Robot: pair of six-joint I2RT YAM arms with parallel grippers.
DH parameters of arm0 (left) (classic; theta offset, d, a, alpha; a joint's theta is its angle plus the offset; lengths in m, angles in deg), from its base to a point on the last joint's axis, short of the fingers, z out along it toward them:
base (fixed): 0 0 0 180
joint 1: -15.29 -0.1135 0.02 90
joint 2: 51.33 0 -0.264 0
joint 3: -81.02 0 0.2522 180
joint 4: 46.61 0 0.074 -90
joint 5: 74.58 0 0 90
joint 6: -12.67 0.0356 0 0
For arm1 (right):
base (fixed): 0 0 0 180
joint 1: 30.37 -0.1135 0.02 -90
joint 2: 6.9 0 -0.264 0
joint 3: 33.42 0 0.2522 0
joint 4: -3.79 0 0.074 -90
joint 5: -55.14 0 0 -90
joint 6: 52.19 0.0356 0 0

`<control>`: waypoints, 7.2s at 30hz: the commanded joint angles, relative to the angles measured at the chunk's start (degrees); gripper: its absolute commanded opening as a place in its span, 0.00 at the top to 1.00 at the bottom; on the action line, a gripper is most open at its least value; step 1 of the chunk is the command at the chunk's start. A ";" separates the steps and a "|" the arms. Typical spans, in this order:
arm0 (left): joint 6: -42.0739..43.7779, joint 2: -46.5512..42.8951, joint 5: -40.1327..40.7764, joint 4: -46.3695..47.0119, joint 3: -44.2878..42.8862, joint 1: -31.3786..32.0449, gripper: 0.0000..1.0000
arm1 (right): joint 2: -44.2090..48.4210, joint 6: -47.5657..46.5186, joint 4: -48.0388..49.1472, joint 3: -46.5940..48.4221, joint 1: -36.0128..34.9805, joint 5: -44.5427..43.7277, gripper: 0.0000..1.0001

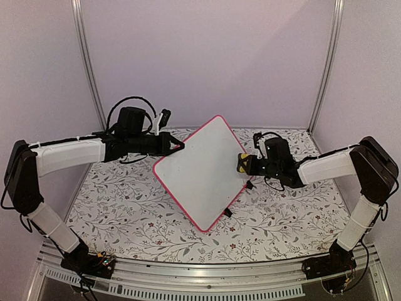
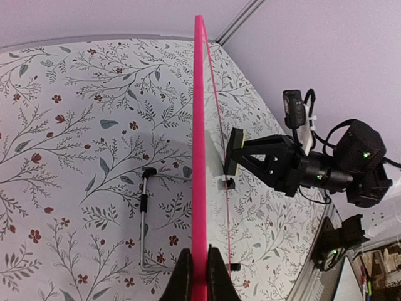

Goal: Erase the whiteboard
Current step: Erase the whiteboard at the center of the board.

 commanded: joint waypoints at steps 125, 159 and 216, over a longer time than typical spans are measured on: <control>1.78 -9.66 -1.30 10.97 8.88 -2.25 1.00 | -2.44 3.21 8.50 -3.52 -1.34 -1.27 0.95; 2.68 -12.03 0.44 10.28 9.46 -1.07 1.00 | -1.16 6.53 18.44 -10.76 -7.17 -0.32 0.95; 1.44 -14.93 -3.59 15.74 12.17 -0.90 1.00 | -11.04 5.78 33.53 -11.33 -5.90 4.66 0.96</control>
